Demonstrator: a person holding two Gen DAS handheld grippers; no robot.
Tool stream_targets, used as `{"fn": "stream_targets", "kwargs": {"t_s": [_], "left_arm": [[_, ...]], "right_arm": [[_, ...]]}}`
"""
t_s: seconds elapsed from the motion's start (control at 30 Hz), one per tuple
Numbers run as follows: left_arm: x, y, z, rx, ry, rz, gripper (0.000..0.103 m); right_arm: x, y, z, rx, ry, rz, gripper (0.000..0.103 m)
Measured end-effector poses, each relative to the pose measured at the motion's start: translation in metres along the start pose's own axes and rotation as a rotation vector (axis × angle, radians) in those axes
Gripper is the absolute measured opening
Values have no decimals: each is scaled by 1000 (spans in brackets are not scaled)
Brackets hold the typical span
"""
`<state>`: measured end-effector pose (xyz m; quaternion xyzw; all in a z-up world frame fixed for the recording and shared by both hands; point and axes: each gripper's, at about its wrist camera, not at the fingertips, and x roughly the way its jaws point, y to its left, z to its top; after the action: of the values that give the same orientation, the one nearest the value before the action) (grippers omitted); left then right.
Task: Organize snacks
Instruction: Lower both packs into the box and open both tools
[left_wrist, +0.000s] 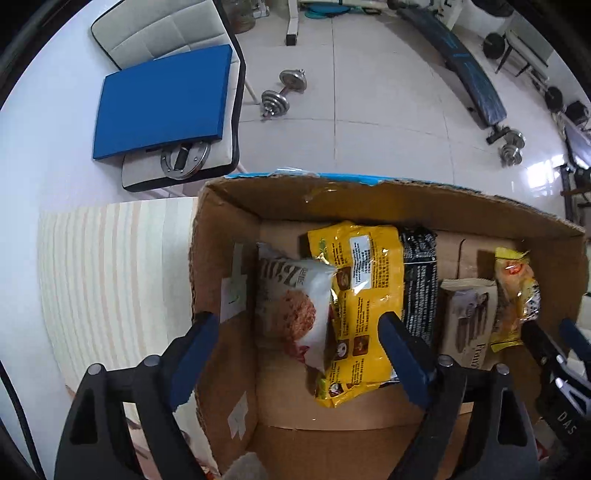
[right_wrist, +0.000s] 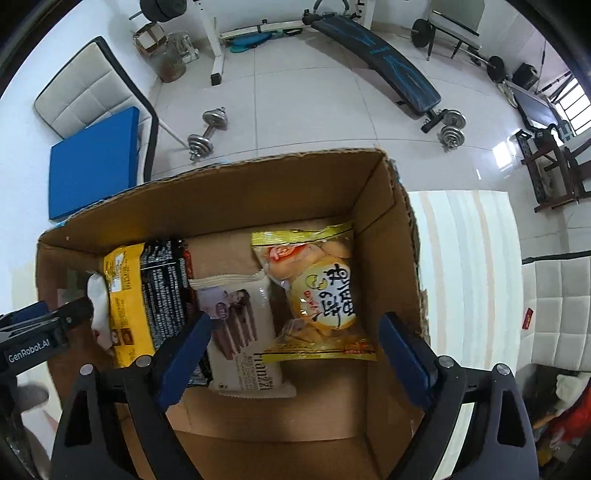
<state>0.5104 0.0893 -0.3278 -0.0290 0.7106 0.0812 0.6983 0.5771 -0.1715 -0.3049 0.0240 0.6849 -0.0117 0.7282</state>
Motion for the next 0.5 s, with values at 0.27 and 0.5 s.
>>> {"fn": "stream_targets", "kwargs": {"t_s": [0.27,0.5], "left_arm": [[-14,0,-12,14,-8,-84,89],[-40,-1,-38,27,-65,-152,89]], "right_arm": [[-11,10,-18,-18,4,38,94],[-24,12,-39,-35,-25,65,94]]}}
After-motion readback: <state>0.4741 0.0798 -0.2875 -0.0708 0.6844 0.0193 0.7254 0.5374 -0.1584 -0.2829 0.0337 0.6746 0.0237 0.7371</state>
